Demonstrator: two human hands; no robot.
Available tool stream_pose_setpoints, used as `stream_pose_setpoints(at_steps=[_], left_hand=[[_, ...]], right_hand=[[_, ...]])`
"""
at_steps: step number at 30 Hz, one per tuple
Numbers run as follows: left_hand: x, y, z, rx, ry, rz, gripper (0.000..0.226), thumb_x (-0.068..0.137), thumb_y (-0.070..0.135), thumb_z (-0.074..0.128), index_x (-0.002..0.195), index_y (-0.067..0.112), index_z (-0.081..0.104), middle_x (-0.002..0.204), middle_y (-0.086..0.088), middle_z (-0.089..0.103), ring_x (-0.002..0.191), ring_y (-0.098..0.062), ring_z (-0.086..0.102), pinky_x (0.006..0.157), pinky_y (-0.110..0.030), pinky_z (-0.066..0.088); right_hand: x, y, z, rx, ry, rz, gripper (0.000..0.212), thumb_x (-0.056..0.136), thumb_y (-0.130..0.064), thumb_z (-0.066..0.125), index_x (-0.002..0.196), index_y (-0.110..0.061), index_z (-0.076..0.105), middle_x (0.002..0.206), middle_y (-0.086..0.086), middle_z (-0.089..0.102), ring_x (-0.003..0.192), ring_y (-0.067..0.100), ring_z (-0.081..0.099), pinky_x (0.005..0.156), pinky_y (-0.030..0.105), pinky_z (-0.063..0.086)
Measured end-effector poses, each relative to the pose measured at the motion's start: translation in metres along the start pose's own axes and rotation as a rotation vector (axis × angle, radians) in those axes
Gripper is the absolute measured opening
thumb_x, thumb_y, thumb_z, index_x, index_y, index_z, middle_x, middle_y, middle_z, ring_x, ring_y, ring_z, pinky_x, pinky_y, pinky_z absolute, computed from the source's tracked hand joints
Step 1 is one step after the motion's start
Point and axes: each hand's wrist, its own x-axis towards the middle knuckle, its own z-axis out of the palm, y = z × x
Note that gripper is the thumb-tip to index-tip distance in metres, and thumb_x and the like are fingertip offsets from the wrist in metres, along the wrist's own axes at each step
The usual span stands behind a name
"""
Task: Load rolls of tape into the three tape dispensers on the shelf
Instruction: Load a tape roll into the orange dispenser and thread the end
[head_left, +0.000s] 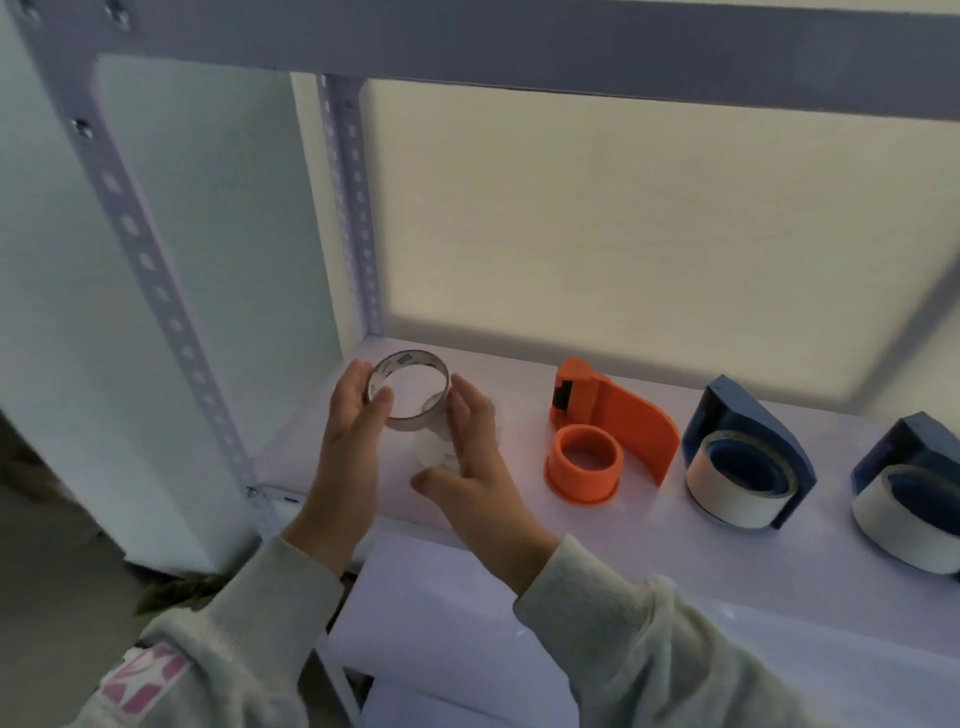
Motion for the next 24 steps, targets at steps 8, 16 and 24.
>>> stream_pose_setpoints(at_steps=[8, 16, 24], left_hand=[[0.02, -0.011, -0.052, 0.176, 0.102, -0.093, 0.051, 0.093, 0.057, 0.034, 0.139, 0.035, 0.029, 0.145, -0.003, 0.038, 0.132, -0.027, 0.04, 0.109, -0.052, 0.035], [0.044, -0.025, -0.06, 0.298, 0.098, -0.226, 0.074, 0.089, 0.065, 0.028, 0.148, 0.023, 0.016, 0.151, -0.01, 0.033, 0.135, -0.03, 0.037, 0.109, -0.053, 0.034], [0.04, -0.027, -0.052, 0.459, 0.158, -0.13, 0.079, 0.085, 0.072, 0.027, 0.148, 0.024, 0.018, 0.158, -0.011, 0.017, 0.145, -0.026, 0.018, 0.115, -0.053, 0.021]], right_hand=[[0.024, -0.006, 0.047, 0.032, -0.243, 0.176, 0.085, 0.083, 0.01, 0.057, 0.148, -0.028, 0.016, 0.104, -0.019, 0.042, 0.12, 0.02, 0.052, 0.071, 0.011, 0.049], [0.04, -0.003, 0.064, -0.007, -0.176, 0.326, 0.082, 0.08, -0.001, 0.066, 0.146, -0.019, 0.022, 0.129, 0.014, 0.052, 0.118, 0.031, 0.055, 0.088, 0.032, 0.053], [0.006, 0.014, 0.048, -0.353, -0.096, 0.062, 0.064, 0.085, -0.001, 0.051, 0.141, -0.028, 0.034, 0.14, -0.009, 0.044, 0.126, 0.008, 0.046, 0.107, 0.036, 0.043]])
